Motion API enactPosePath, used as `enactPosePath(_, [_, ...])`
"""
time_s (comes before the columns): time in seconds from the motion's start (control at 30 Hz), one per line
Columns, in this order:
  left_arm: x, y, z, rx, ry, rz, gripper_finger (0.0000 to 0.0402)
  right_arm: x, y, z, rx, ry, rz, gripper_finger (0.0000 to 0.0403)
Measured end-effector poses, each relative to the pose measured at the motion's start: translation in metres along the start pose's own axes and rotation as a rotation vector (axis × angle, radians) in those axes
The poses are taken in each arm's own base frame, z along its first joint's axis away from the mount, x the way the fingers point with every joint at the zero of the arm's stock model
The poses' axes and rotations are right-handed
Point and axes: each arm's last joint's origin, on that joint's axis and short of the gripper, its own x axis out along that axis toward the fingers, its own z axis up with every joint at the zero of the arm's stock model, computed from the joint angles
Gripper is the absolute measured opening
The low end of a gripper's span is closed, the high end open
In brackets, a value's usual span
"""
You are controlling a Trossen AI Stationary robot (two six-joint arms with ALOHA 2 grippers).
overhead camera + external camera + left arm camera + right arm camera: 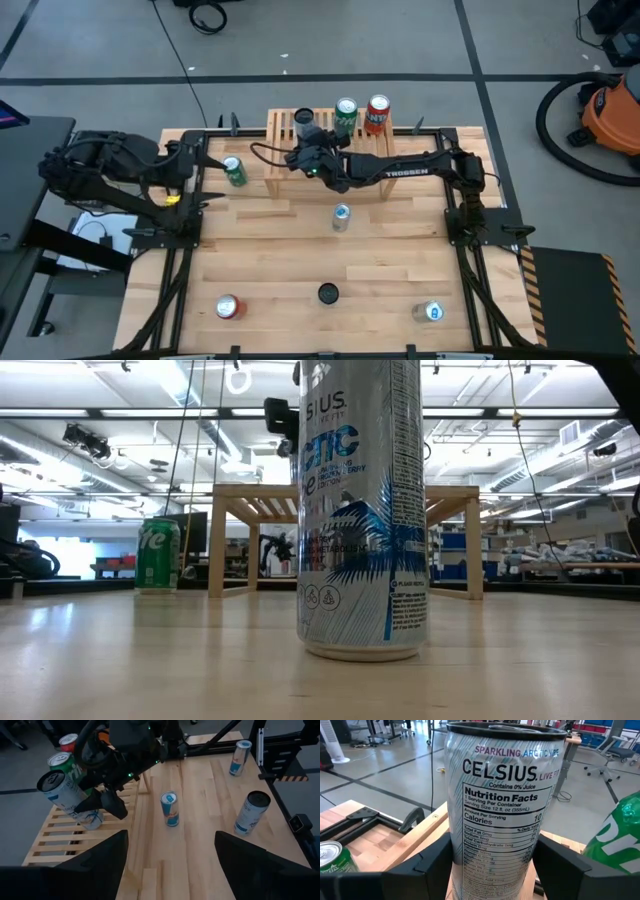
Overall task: Place canned beverage on shelf
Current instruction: Put the left white blue soda can on the shelf
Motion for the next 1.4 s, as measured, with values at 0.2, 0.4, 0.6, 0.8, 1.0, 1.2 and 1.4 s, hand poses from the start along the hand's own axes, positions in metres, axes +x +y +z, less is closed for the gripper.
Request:
enactPosePath(0.2, [0.001,0.000,0.000,-0.004,0.002,0.000,0.0299,0.000,0.000,-0.001,-0.009,0.004,0.004,0.0291])
enactPosePath(0.4, [0.001,0.000,0.000,-0.010,0.002,0.000,0.0299,0.001,-0.001,-0.002,-0.019,0.014,0.012,0.0307])
enactPosePath(0.6, [0.001,0.000,0.000,-0.010,0.002,0.000,0.0299,0.000,-0.003,0.001,-0.040,0.022,0.042,0.0306])
enactPosePath(0.8, [0.001,0.000,0.000,-0.009,0.002,0.000,0.0299,0.002,-0.005,0.004,-0.043,0.040,0.090,0.0324])
enactPosePath(1.0, [0.001,0.000,0.000,-0.009,0.002,0.000,0.0299,0.004,-0.010,0.008,-0.033,0.054,0.105,0.0355])
enactPosePath(1.2, [0.001,0.000,0.000,-0.008,0.002,0.000,0.0299,-0.005,-0.021,0.023,-0.044,0.044,0.104,0.0366])
enactPosePath(1.4, [0.001,0.000,0.000,-0.009,0.002,0.000,0.0299,-0.029,-0.036,0.054,-0.031,-0.003,0.176,0.0364])
